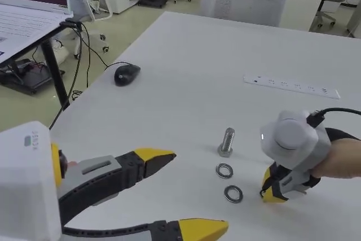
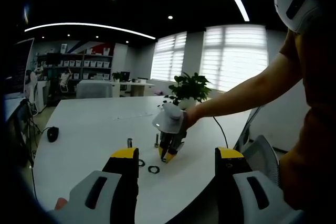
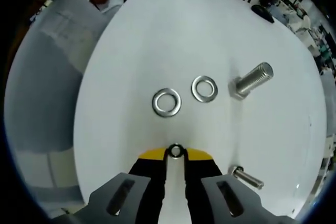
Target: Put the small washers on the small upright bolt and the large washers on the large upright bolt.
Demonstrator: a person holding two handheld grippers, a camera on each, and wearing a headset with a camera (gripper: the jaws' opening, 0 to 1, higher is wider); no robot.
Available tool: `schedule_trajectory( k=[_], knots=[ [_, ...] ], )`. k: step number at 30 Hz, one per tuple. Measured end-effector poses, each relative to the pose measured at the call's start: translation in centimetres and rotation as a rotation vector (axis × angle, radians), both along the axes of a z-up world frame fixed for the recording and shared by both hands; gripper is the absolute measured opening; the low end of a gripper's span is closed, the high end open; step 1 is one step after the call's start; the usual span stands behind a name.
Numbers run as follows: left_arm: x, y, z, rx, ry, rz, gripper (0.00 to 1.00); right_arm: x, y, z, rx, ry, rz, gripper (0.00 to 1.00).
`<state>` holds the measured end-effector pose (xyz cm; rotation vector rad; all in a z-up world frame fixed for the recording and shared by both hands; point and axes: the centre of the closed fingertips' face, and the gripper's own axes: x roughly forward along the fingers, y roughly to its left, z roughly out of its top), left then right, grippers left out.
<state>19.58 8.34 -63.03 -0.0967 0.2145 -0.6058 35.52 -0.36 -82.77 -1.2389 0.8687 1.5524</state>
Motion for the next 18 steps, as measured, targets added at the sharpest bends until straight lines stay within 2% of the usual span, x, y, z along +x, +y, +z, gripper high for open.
schedule_trajectory(
  k=[6,11,18],
  knots=[
    [0.2,-0.1,-0.3,-0.001,0.004,-0.001,0.58,-0.1,0.0,0.1,0.024,0.013,-0.037,0.12],
    [0.9,-0.1,-0.9,0.004,0.014,-0.006,0.58,-0.2,-0.2,0.2,0.027,0.013,-0.037,0.12],
    [2.0,-0.2,-1.2,0.0,0.007,-0.016,0.58,0.3,-1.0,2.7,0.063,0.009,-0.054,0.12]
  ],
)
